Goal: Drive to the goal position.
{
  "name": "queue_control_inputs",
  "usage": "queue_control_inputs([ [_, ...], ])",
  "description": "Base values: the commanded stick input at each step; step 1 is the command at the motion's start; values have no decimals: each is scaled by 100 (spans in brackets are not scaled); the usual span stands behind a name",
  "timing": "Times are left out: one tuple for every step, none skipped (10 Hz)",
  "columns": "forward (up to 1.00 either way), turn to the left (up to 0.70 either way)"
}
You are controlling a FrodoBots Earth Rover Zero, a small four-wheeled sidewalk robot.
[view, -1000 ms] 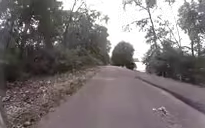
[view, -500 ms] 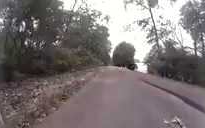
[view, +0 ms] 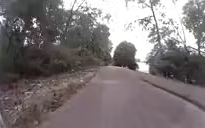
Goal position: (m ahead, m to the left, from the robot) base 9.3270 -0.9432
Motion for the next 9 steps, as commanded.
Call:
queue_control_inputs([
  [70,0],
  [70,0],
  [70,0],
  [70,0],
  [70,0],
  [70,0],
  [70,0],
  [70,0],
  [70,0],
])
